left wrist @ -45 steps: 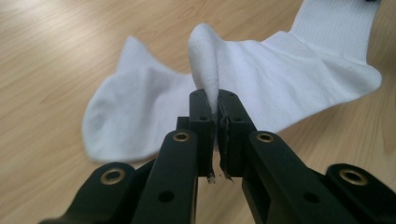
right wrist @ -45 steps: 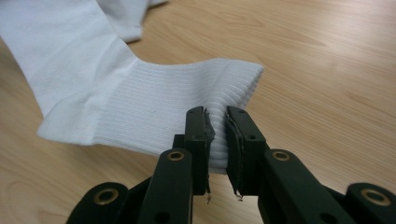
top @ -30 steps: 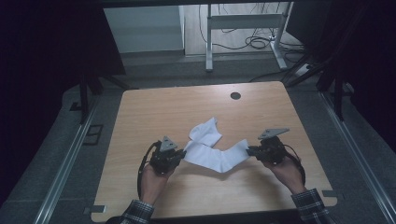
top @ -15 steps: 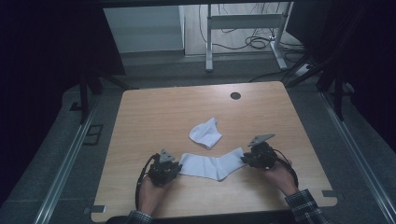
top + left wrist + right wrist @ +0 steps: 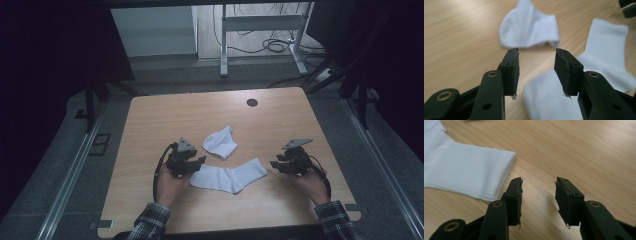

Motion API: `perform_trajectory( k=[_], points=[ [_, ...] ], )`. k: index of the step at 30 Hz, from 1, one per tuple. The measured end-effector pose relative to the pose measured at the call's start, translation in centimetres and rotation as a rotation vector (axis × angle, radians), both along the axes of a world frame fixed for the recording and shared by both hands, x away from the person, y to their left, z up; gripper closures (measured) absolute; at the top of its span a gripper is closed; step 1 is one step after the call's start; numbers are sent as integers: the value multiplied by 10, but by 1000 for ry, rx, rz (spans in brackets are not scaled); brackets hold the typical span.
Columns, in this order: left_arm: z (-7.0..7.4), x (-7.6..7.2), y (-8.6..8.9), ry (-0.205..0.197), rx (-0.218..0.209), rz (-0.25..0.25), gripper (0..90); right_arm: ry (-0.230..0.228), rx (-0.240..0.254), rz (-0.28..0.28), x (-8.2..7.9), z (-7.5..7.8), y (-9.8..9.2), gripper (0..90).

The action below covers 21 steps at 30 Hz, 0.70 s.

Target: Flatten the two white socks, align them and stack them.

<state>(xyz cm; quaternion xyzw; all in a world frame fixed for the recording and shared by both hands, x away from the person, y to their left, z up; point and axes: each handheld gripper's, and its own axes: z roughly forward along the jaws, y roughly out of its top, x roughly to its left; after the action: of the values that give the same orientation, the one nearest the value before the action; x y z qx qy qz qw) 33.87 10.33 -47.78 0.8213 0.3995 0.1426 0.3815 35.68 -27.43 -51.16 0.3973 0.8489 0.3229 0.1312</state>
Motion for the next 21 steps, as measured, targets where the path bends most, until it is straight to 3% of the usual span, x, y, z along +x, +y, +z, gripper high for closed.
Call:
perform_trajectory(
  k=[1, 6, 11, 16, 21],
  points=[
    [0, 0, 0, 0, 0, 0, 551, -2, -4, -7, 1, -1, -3, 549],
    [5, 18, -36, 10, 17, -66, 560, -6, -7, -33, 5, -6, -18, 533],
    [-4, 36, -67, 41, 31, -101, 575, -20, -17, -48, 7, -8, -26, 519],
    [-20, 50, -88, 70, 111, -108, 598, -31, -26, -60, 9, -11, -32, 494],
    [-36, 57, -97, 76, 181, -95, 588, -19, -31, -59, 10, -16, -34, 461]
  ],
)
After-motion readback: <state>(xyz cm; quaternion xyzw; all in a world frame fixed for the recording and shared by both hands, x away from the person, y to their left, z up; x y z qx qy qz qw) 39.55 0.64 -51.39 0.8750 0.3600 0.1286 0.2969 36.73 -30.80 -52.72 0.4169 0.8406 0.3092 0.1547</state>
